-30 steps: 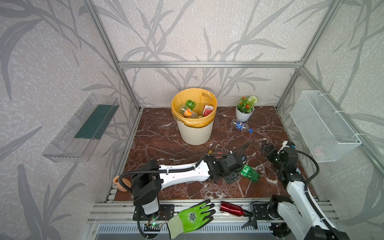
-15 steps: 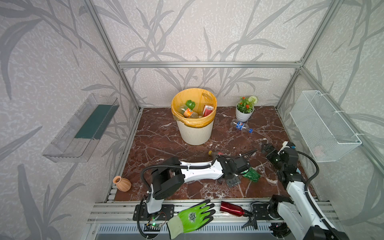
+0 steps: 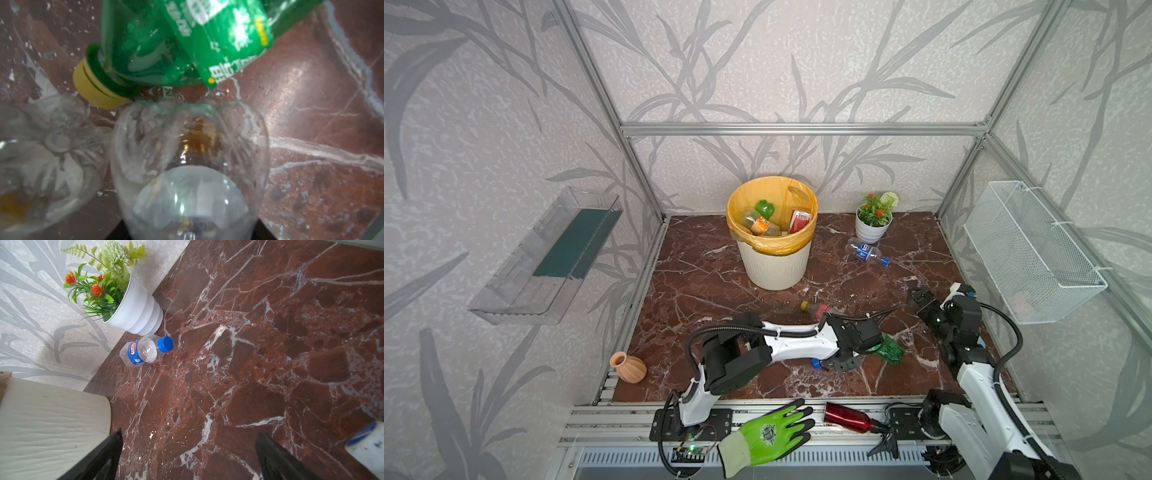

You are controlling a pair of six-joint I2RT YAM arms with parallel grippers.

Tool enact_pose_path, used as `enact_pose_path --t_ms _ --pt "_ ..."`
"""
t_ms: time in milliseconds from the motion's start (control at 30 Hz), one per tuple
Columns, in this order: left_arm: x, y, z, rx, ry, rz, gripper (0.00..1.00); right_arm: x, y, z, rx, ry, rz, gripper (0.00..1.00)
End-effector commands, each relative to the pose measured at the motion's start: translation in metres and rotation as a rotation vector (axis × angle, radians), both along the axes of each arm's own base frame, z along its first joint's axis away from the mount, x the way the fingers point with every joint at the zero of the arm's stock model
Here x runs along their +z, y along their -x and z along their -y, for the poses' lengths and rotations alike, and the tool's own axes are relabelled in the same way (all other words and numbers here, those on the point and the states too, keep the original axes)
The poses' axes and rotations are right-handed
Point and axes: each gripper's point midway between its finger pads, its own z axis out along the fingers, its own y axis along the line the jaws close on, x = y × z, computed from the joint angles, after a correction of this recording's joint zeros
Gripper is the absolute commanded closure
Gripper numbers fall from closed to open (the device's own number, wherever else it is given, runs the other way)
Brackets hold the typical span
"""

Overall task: Throw the plastic bottles in the bin
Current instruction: 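Withdraw the right gripper while the left gripper grasps the blue-cap bottle, then carry the blue-cap bottle with the left gripper over the bin and release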

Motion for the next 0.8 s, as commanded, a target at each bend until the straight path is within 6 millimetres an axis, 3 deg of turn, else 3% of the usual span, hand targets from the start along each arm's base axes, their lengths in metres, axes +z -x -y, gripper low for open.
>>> enact_pose_path --t_ms 0,167,267,400,533,633,767 --pt "0.03 -0.001 0.007 -0.008 0.075 0.025 0.49 -0.001 0.0 0.0 -0.003 -0.016 0.014 0.01" --pt "0.101 -0.01 0.005 0.048 0.274 0.126 0.51 0.0 -0.001 -0.001 -0.002 -0.026 0.021 0.01" --pt "0.162 -0.022 -0.01 0.114 0.41 0.232 0.53 0.001 -0.002 -0.002 0.0 -0.036 0.028 0.01" --pt "0.266 -0.043 -0.059 0.249 0.62 0.494 0.55 0.002 -0.005 -0.003 0.002 -0.05 0.038 0.01" --pt "0.369 -0.035 -0.118 0.276 0.909 0.743 0.54 0.003 -0.007 -0.003 0.001 -0.058 0.046 0.01" --pt "0.422 -0.021 -0.158 0.249 1.041 0.897 0.55 0.004 -0.009 -0.005 0.011 -0.068 0.05 0.01" --pt "0.459 -0.012 -0.189 0.217 1.091 1.045 0.55 0.007 -0.009 -0.006 0.013 -0.074 0.058 0.01"
